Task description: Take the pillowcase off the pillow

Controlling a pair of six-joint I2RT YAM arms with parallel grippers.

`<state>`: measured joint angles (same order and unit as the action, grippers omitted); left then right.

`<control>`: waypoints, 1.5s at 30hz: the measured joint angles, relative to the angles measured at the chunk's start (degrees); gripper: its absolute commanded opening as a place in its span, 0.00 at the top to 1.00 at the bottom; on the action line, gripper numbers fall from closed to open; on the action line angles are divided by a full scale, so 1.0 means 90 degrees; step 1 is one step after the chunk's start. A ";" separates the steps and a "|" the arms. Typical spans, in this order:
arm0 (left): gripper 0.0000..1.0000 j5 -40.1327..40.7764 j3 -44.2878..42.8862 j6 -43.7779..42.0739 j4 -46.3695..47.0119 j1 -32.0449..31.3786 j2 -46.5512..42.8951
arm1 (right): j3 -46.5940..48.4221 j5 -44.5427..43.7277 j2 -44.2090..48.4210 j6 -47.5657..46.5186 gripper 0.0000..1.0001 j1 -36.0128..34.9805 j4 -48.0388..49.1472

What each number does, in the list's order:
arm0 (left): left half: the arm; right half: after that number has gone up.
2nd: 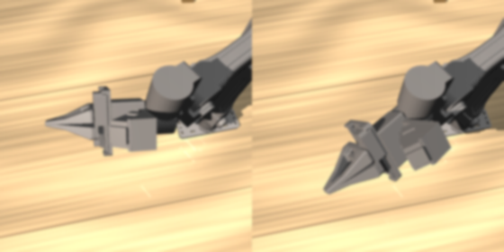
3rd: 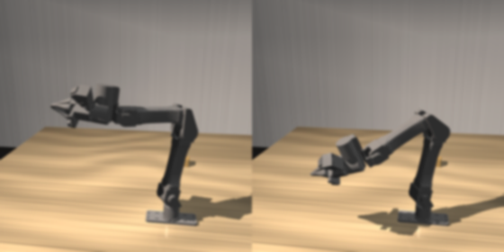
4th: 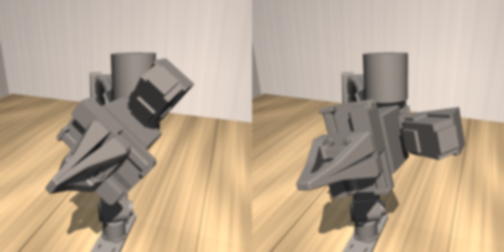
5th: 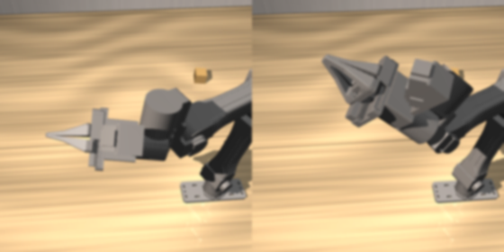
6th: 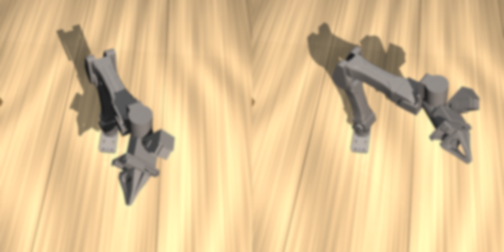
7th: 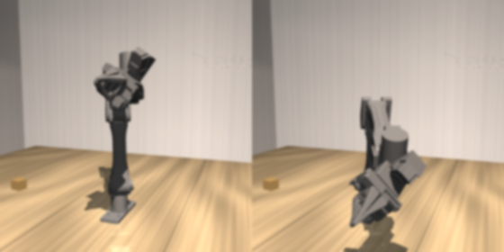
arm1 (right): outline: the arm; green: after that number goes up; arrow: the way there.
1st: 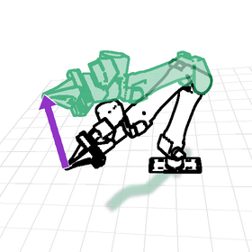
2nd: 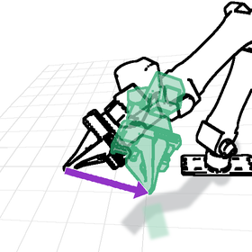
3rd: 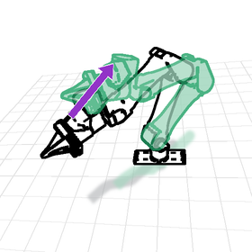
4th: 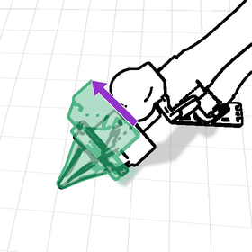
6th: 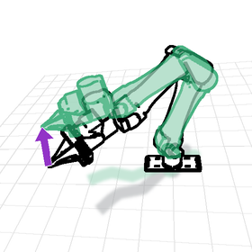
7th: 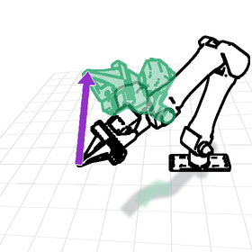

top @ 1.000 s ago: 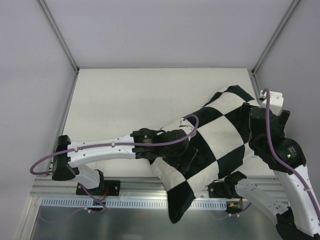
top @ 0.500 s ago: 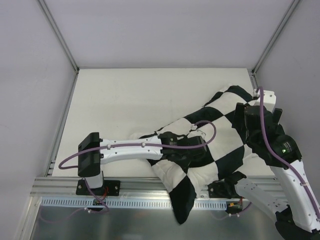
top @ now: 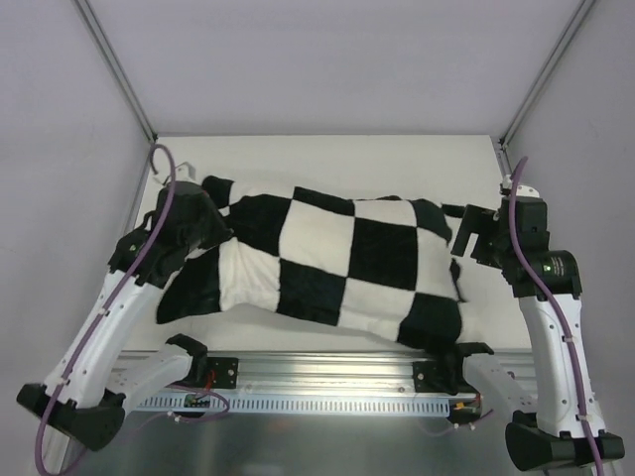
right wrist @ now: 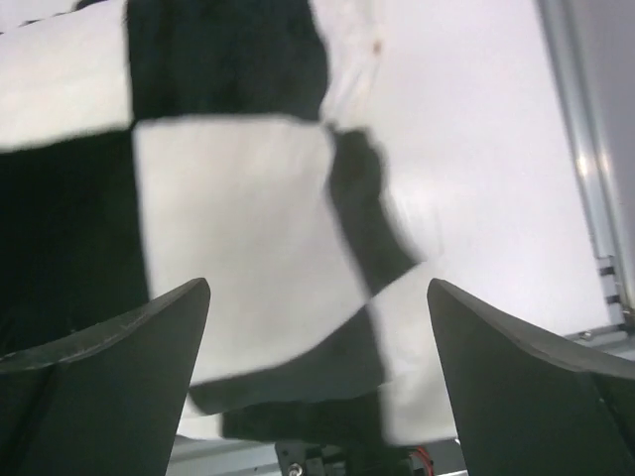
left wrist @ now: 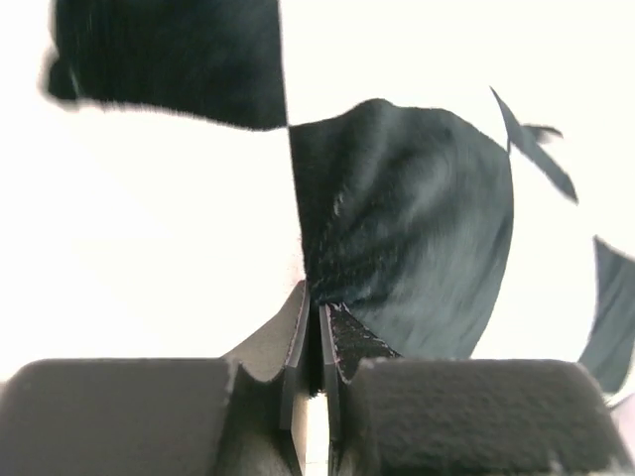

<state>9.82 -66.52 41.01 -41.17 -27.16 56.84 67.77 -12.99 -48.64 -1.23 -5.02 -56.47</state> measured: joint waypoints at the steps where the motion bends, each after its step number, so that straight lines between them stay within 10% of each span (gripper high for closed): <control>1: 1.00 0.0010 0.0056 -0.0029 -0.0141 0.0308 -0.0253 | -0.0007 0.0197 -0.0078 -0.0019 0.04 0.0002 0.0007; 20: 1.00 -0.0444 0.0311 -0.0177 -0.0469 0.0860 0.0066 | -0.3483 0.3181 0.1773 0.0772 0.01 -0.0457 0.1120; 25: 1.00 -0.0648 0.0272 -0.0248 -0.0282 0.0862 0.0962 | -0.3993 0.2747 0.1338 0.1467 0.99 -0.0712 0.1824; 31: 0.99 -0.0937 -0.0760 -0.0709 -0.0211 0.0852 0.2584 | -0.2786 0.1770 -0.0498 0.1574 0.99 -0.0651 0.2307; 33: 0.87 -0.1071 -0.1341 -0.0964 -0.0095 0.0860 0.3140 | -0.2266 0.1535 -0.1144 0.1511 0.99 -0.0469 0.2446; 37: 0.07 -0.1302 -0.1685 -0.1394 0.0240 0.0862 0.3560 | -0.1795 0.1321 -0.1872 0.1409 0.99 -0.0136 0.2713; 43: 0.01 -0.1362 -0.0687 -0.1736 0.0491 0.0857 0.2705 | -0.1773 0.1472 -0.1957 0.1321 0.98 0.0187 0.2730; 45: 0.01 -0.1297 -0.0199 -0.1785 0.0464 0.0857 0.2244 | -0.1768 0.1588 -0.2008 0.1294 0.72 0.0284 0.2732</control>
<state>-1.85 -68.31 24.95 -36.99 -19.44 77.03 51.86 1.30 -66.72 10.41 -2.46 -31.88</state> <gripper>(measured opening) 0.986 0.088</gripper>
